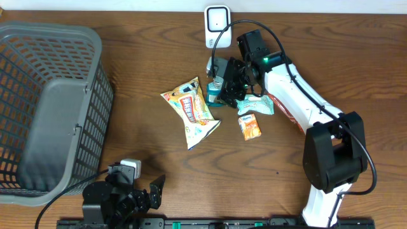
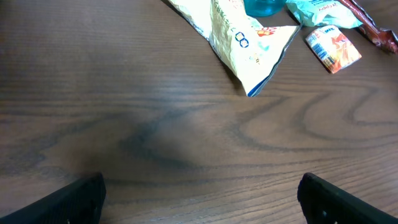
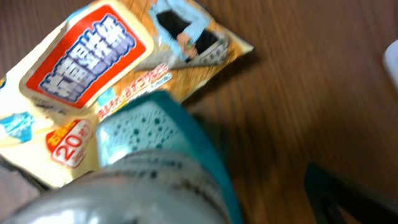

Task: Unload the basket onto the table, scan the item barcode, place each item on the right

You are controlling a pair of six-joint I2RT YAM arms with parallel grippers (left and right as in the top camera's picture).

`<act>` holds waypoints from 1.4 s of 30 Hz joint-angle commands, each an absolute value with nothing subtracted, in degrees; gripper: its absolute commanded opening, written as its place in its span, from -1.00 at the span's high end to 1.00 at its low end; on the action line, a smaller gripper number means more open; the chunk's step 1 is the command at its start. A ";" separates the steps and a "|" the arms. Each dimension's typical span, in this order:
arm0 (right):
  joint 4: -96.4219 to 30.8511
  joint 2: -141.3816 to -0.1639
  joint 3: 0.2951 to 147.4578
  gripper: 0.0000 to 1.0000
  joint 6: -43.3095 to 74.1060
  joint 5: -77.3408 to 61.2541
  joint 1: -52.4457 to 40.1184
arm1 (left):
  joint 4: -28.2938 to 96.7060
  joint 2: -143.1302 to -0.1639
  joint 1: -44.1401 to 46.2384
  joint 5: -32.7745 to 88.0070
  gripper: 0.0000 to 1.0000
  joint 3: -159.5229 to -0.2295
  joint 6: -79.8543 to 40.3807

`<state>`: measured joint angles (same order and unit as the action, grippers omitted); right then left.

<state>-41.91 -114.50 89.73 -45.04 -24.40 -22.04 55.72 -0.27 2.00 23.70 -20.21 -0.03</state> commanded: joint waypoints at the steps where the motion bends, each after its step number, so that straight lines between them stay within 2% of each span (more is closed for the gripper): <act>1: -44.10 -112.18 92.90 -0.99 -43.09 -24.05 -22.09 | 56.62 -0.27 2.22 24.21 -0.97 -20.25 -0.08; 19: -46.92 -95.00 93.86 -0.99 -30.46 -21.30 -21.41 | 56.62 -0.27 2.22 24.21 -0.97 -20.25 -0.08; 35: -44.27 -97.41 93.84 -0.99 -35.44 -21.12 -21.17 | 56.62 -0.27 2.22 24.21 -0.97 -20.25 -0.08; 40: -40.86 -100.68 93.84 -0.98 -35.46 -23.68 -19.88 | 56.62 -0.27 2.22 24.21 -0.97 -20.25 -0.08; 42: -40.49 -102.74 93.84 -0.99 -37.63 -29.02 -19.81 | 56.62 -0.27 2.22 24.21 -0.97 -20.25 -0.08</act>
